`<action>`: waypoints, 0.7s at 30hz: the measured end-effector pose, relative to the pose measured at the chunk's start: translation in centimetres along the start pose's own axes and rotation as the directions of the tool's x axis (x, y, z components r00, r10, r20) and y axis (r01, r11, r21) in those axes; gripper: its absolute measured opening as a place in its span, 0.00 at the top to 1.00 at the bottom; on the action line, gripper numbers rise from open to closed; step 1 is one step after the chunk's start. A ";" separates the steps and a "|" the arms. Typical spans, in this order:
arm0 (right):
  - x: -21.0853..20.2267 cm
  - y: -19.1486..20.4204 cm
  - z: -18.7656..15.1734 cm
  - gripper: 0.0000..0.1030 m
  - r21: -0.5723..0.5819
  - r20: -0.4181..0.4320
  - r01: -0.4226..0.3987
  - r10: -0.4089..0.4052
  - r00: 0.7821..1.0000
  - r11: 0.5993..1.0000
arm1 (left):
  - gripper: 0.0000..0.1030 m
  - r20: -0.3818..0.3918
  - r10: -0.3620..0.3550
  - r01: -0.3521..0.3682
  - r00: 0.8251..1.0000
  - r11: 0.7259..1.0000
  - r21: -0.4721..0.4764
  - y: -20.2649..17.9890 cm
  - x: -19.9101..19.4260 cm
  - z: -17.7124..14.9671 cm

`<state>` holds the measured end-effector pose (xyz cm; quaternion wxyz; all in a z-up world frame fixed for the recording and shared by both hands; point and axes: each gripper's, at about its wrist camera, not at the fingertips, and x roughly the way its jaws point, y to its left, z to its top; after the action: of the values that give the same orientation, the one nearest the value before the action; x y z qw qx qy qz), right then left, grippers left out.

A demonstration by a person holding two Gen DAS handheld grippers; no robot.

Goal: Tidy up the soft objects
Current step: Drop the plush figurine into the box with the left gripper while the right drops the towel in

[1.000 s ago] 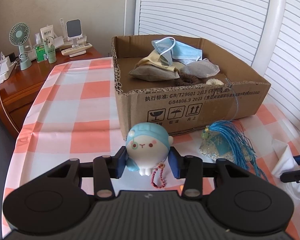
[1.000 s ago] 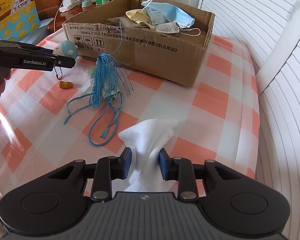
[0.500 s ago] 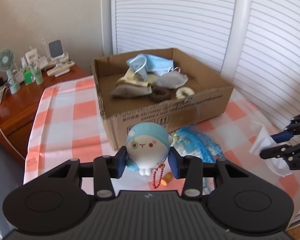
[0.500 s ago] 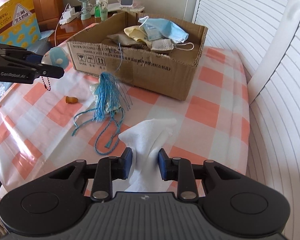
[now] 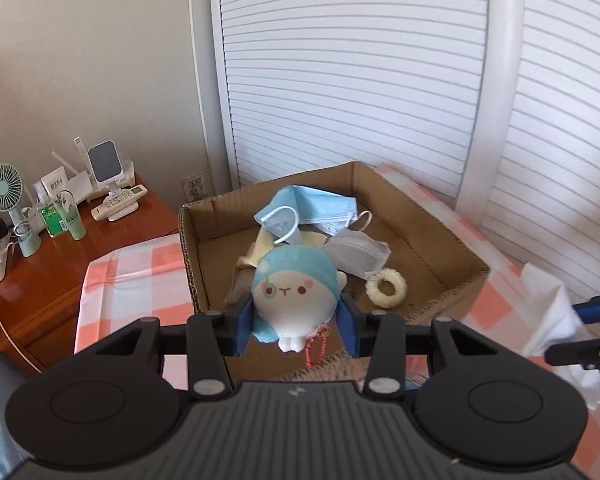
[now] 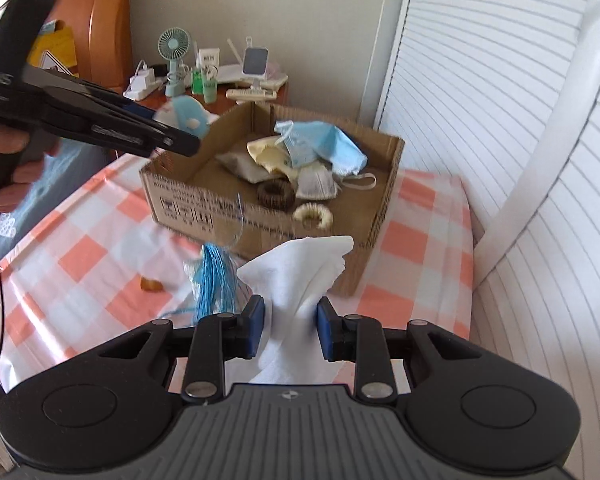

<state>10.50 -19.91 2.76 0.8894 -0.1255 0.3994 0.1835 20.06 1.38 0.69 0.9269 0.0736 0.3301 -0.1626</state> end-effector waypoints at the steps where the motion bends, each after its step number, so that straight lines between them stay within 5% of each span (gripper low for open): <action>1: 0.0 0.0 0.3 0.69 -0.003 0.007 0.003 -0.003 1.000 1.000 | 0.59 -0.007 0.007 -0.007 1.000 1.000 0.000 0.0 0.5 0.1; 5: 0.3 0.3 1.9 0.69 -0.025 0.020 0.003 -0.002 1.000 1.000 | 0.57 -0.023 0.015 -0.015 1.000 1.000 0.005 0.1 1.9 0.0; 7: 0.6 0.4 2.6 0.69 -0.033 0.026 0.004 -0.003 1.000 0.999 | 0.33 -0.010 0.032 -0.031 0.999 0.999 0.014 0.0 2.1 -0.2; 8: 0.8 0.5 3.0 0.69 -0.035 0.027 0.000 0.001 1.000 0.999 | 0.09 0.001 0.055 -0.055 0.998 0.998 0.006 0.0 2.0 -0.3; 9: 0.9 0.6 3.4 0.69 -0.037 0.028 -0.002 0.004 1.000 0.999 | 0.04 0.021 0.072 -0.072 0.997 0.997 -0.002 0.1 1.7 -0.5; 12: 1.4 1.0 4.6 0.69 -0.041 0.040 -0.004 0.006 0.999 0.999 | 0.04 0.031 0.044 -0.044 0.999 0.999 -0.009 0.6 0.6 -0.7; 21: 4.6 1.2 10.4 0.69 -0.011 0.078 -0.051 0.052 0.996 0.999 | 0.04 0.021 0.160 -0.159 0.987 0.987 -0.022 1.1 -5.1 -4.7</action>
<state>19.73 -13.97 5.93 0.8988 -0.1120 0.3665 0.2130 13.90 4.84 0.35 0.9414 0.0887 0.3141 -0.0854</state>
